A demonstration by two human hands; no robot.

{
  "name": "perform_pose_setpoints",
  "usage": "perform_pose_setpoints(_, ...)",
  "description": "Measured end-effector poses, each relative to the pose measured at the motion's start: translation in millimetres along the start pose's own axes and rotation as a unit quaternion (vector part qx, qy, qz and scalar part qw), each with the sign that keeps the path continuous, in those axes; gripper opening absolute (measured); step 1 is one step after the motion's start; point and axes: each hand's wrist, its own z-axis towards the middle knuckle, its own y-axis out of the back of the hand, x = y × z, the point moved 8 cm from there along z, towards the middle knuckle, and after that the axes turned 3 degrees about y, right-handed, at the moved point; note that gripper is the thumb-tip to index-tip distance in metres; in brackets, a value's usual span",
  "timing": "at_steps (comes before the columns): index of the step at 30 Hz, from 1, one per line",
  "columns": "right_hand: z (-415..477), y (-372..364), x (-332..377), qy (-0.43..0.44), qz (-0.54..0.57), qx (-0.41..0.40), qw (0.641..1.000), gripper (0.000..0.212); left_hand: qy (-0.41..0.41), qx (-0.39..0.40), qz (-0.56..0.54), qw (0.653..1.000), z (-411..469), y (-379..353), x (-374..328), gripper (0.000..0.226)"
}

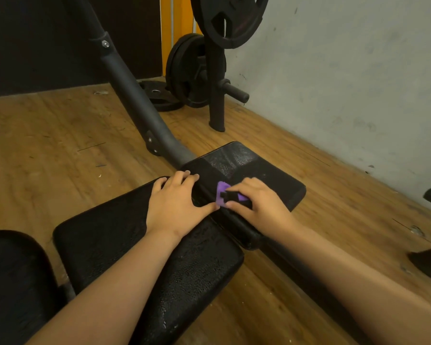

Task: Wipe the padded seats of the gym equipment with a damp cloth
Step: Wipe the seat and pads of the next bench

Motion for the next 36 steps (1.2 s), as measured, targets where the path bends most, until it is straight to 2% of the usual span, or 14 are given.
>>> perform_pose_setpoints(3, 0.0, 8.2, -23.4, -0.003, -0.006, 0.009, 1.0, 0.032, 0.003, 0.002, 0.004, 1.0, 0.8, 0.3, -0.3, 0.083)
perform_pose_setpoints(8, 24.9, 34.9, -111.0, -0.16, -0.088, -0.04, 0.982, 0.033, 0.007, 0.003, 0.002, 1.0, -0.7, 1.4, 0.3, 0.082)
perform_pose_setpoints(12, 47.6, 31.2, -130.7, -0.237, -0.09, -0.03, 0.967, 0.033, 0.006, 0.006, -0.003, 1.0, 0.8, 1.7, -0.4, 0.083)
perform_pose_setpoints(15, 62.1, 15.6, -102.3, -0.204, -0.027, -0.026, 0.978, 0.033, 0.01, 0.008, -0.007, 1.0, 1.1, 2.1, -0.5, 0.083)
perform_pose_setpoints(20, 70.8, -21.7, -15.1, -0.052, 0.03, -0.004, 0.998, 0.027, 0.019, 0.0, 0.001, 1.0, 1.7, 3.5, 0.3, 0.093)
perform_pose_setpoints(25, 63.8, -16.8, -23.1, -0.023, 0.026, 0.024, 0.999, 0.031, 0.036, 0.005, 0.039, 0.999, 3.0, 1.0, 3.5, 0.102)
perform_pose_setpoints(30, 66.6, 19.7, -107.3, -0.194, -0.047, -0.013, 0.98, 0.036, 0.031, 0.011, 0.044, 0.998, 3.8, -3.3, 4.4, 0.103)
perform_pose_setpoints(32, 75.8, 22.5, -126.1, -0.259, -0.023, -0.018, 0.965, 0.036, 0.03, 0.013, 0.048, 0.998, 4.0, -3.8, 4.7, 0.103)
perform_pose_setpoints(36, 101.5, 9.7, -115.0, -0.272, 0.012, -0.036, 0.962, 0.035, 0.03, 0.009, 0.047, 0.998, 4.1, -2.8, 4.8, 0.102)
